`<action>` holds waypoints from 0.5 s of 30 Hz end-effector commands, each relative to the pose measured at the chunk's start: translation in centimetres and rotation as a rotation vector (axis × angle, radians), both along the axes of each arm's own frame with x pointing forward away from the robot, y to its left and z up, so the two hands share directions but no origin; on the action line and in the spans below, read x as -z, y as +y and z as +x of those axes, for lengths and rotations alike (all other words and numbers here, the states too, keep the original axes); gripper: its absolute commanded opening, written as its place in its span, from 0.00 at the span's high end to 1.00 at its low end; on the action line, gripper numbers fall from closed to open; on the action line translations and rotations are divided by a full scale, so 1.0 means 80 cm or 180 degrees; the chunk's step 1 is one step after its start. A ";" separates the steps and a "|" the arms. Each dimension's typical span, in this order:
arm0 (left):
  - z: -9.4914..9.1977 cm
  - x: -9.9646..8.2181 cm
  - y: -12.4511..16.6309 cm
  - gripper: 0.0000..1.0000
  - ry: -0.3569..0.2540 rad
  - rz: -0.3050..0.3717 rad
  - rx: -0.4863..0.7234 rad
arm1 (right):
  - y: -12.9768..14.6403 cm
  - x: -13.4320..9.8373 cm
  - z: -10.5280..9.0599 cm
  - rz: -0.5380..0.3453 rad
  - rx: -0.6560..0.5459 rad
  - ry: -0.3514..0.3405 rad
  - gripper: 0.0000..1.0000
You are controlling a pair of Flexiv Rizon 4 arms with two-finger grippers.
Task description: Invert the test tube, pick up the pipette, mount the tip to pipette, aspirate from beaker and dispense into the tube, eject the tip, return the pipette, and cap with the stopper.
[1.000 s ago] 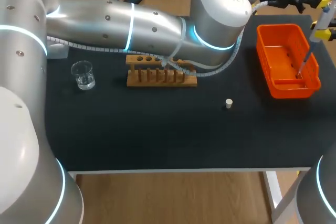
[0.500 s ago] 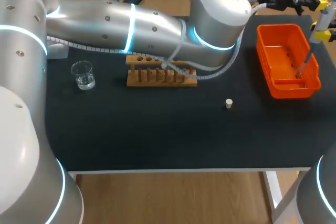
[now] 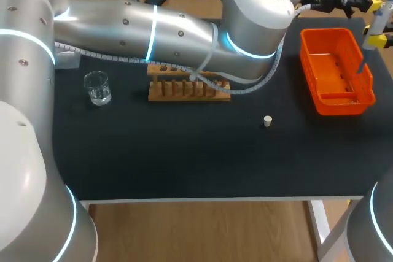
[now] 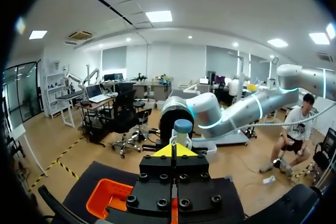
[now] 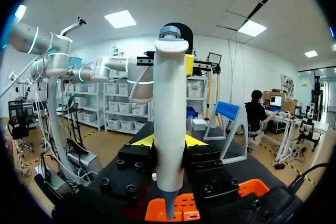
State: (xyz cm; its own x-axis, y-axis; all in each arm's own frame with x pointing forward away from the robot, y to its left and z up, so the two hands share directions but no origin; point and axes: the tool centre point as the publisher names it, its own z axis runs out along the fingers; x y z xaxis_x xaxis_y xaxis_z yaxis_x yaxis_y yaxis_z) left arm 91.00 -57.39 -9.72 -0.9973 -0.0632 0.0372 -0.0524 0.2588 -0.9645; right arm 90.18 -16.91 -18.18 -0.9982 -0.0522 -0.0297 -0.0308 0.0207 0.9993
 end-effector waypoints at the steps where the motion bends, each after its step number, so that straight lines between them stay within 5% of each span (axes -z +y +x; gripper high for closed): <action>1: -0.001 -0.006 0.005 1.00 -0.0014 -0.0134 -0.0058 | 0.000 -0.007 0.001 -0.0013 -0.0009 0.0000 1.00; 2: 0.000 -0.011 0.006 1.00 -0.0024 -0.0129 -0.0068 | 0.000 -0.007 0.001 -0.0013 -0.0009 0.0000 1.00; 3: 0.000 -0.017 0.008 0.62 -0.0035 -0.0120 -0.0079 | 0.000 -0.007 0.001 -0.0013 -0.0009 0.0000 1.00; 4: 0.001 -0.022 0.010 0.00 -0.0045 -0.0113 -0.0087 | 0.000 -0.007 0.001 -0.0013 -0.0009 0.0000 1.00; 15: 0.017 -0.065 0.032 0.00 -0.0118 -0.0010 0.0307 | 0.000 -0.007 0.001 -0.0013 -0.0009 0.0000 1.00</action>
State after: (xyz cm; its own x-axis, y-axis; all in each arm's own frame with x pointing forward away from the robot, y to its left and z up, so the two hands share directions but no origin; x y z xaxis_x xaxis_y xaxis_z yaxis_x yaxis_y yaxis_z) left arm 91.09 -56.18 -5.79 -0.9989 -0.0445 -0.0127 0.0029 0.2128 -0.9771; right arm 90.24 -16.86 -17.74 -0.9981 -0.0538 -0.0296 -0.0308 0.0227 0.9993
